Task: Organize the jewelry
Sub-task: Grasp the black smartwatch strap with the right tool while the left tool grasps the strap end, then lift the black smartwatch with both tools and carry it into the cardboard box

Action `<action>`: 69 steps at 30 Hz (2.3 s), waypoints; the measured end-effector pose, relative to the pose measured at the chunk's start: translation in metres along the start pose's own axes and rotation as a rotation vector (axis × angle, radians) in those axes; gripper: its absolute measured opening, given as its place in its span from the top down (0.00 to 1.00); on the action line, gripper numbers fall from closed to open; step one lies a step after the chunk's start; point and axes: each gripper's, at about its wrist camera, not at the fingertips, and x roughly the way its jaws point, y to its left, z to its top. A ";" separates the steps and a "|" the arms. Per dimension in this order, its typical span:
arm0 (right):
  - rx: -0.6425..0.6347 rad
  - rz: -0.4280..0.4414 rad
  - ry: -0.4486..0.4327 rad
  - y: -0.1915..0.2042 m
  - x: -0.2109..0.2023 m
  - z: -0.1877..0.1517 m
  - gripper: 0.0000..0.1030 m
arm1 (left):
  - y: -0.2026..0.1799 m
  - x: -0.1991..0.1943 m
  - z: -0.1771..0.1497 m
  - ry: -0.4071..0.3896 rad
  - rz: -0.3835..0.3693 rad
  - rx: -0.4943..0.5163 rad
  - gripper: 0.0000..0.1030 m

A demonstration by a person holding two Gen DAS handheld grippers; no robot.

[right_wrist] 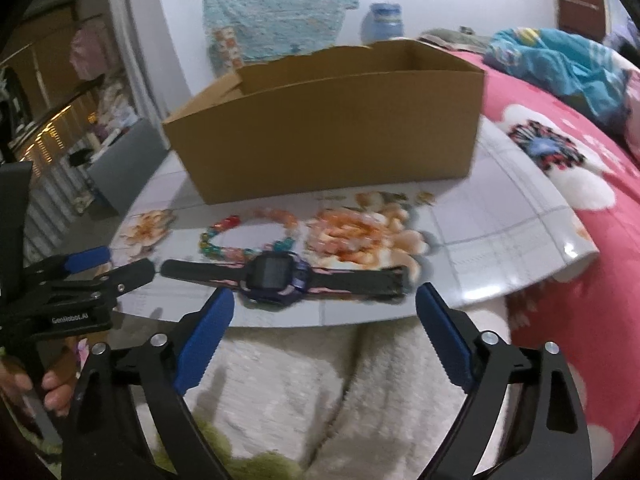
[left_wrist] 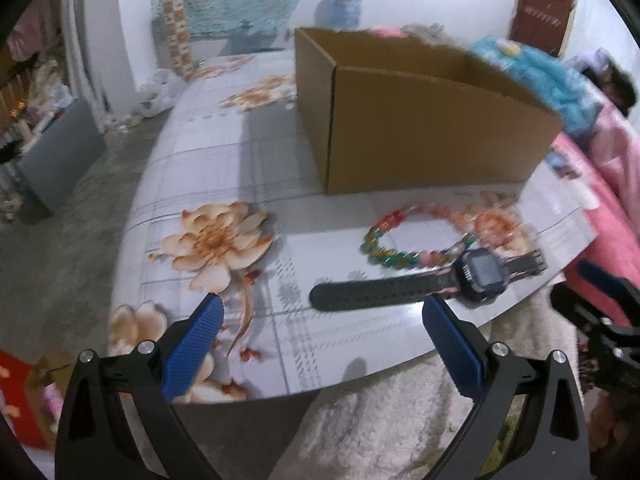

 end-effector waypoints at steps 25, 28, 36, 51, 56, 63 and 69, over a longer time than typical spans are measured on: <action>-0.012 0.061 0.117 0.020 0.053 0.010 0.50 | 0.017 0.039 0.007 0.108 -0.349 -0.080 0.29; -0.002 0.074 0.115 0.018 0.053 0.009 0.50 | 0.019 0.040 0.008 0.110 -0.359 -0.096 0.29; -0.004 0.093 0.107 0.014 0.052 0.010 0.50 | 0.025 0.046 0.011 0.148 -0.527 -0.216 0.29; -0.016 0.124 0.085 0.008 0.048 0.007 0.50 | -0.012 0.047 0.022 0.114 -0.393 -0.105 0.63; 0.001 0.151 0.074 0.002 0.046 0.007 0.50 | -0.026 0.040 0.018 0.076 -0.299 -0.011 0.67; 0.084 0.174 0.013 -0.034 0.018 0.005 0.46 | -0.036 0.040 0.015 0.054 -0.219 0.050 0.68; 0.197 0.087 -0.013 -0.075 0.005 0.005 0.46 | -0.036 0.044 0.013 0.060 -0.189 0.068 0.67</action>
